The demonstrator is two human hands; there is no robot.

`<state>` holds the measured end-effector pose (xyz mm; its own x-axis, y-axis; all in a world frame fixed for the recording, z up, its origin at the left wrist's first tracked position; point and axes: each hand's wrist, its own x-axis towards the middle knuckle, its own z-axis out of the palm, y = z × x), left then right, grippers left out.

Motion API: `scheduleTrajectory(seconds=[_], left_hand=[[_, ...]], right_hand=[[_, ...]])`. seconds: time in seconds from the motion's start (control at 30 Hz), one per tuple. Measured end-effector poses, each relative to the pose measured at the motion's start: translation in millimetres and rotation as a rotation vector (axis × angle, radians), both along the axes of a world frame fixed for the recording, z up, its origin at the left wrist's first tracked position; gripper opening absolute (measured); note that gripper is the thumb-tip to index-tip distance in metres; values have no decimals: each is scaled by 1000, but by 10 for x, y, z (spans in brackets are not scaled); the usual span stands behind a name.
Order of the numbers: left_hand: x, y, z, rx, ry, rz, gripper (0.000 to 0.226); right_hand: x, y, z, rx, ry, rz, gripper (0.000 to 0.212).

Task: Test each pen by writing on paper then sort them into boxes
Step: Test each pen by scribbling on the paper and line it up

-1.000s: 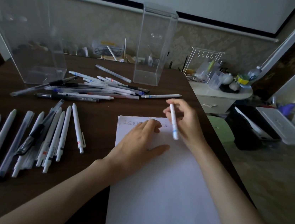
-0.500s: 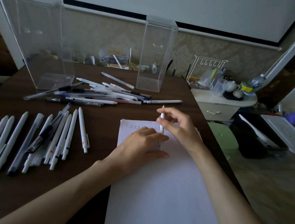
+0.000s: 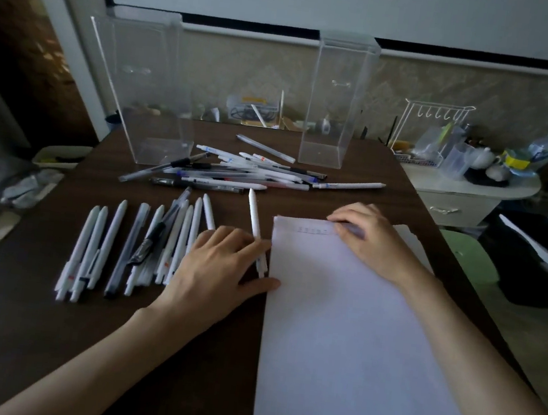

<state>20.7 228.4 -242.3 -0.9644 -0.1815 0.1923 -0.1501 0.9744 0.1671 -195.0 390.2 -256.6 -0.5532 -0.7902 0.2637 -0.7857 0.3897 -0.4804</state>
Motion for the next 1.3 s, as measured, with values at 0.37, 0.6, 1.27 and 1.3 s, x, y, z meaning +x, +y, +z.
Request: scheduleTrajectory(seconds=[0.37,0.6,1.27,1.3], left_hand=[[-5,113,43,31,50,-208,63],[-125,155,-199,58,-11,-237,64],[-148,118,-239,64,81,-231,58],[-147,117,-238,64,80,-230,58]], right_hand=[[41,-56,105,93,27,-39,19],[196,-751,372,27,87,11,20],[280,-1510,342,309,-175,-44,25],[267,-1479,353,315,-188,-40,26]])
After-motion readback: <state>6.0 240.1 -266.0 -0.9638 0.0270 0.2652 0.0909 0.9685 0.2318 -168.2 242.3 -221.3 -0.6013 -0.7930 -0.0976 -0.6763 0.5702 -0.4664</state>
